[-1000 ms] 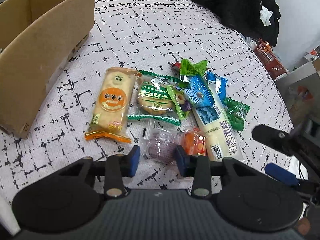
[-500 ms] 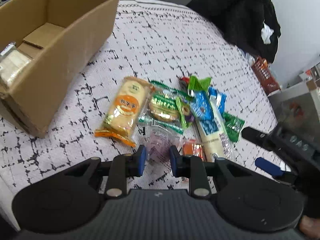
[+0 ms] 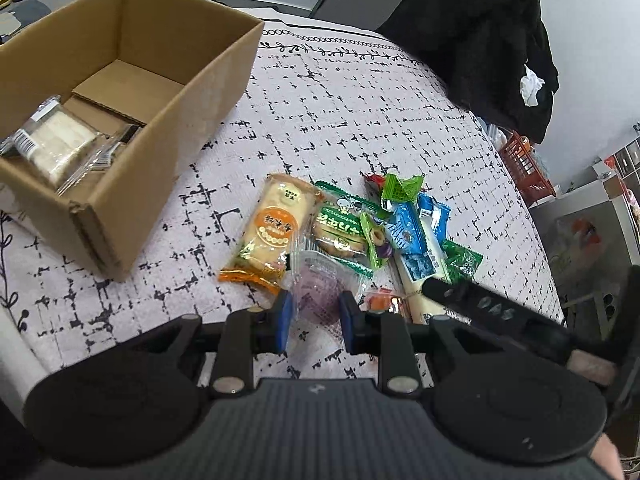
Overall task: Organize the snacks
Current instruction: 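Grasp the purple-filled clear packet with the left tool while the right tool grasps the RUNFU CAKE packet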
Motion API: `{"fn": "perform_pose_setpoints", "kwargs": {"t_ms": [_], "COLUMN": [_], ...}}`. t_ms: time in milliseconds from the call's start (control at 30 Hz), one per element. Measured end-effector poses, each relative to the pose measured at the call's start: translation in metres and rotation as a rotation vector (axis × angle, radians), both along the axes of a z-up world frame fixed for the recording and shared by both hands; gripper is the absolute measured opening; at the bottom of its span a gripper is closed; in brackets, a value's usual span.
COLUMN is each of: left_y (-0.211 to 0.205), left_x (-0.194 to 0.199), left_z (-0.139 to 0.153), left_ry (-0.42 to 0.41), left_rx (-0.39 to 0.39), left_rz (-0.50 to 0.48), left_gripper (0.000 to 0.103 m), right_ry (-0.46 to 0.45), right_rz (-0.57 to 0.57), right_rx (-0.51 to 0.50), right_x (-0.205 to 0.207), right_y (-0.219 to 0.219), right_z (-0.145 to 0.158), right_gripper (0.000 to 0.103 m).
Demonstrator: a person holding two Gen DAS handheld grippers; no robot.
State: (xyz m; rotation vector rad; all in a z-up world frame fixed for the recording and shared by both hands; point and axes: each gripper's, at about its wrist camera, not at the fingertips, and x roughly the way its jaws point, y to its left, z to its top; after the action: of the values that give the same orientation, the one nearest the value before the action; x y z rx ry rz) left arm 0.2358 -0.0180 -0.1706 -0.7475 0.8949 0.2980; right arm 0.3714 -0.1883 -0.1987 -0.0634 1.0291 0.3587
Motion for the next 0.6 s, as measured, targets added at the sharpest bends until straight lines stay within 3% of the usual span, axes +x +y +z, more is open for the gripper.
{"fn": "perform_pose_setpoints", "kwargs": {"t_ms": [100,167,600], "left_y": [-0.001,-0.001,0.0], "left_x": [-0.004,-0.007,-0.022], "left_z": [0.0,-0.001,0.007], "left_ry": [0.003,0.013,0.024], "left_rx": [0.01,0.008,0.037], "left_rz": [-0.001,0.003,-0.012], "left_gripper": [0.025,0.025,0.025], "right_ry": [0.013,0.018,0.171], "right_rz": [0.014,0.025,-0.074], "right_rx": [-0.011,-0.026,-0.021], "right_x": [-0.006,-0.011,-0.042], "right_y": [0.001,0.001,-0.017], "right_z": [-0.003,-0.001,0.007], "right_gripper": [0.061,0.058,0.056]}}
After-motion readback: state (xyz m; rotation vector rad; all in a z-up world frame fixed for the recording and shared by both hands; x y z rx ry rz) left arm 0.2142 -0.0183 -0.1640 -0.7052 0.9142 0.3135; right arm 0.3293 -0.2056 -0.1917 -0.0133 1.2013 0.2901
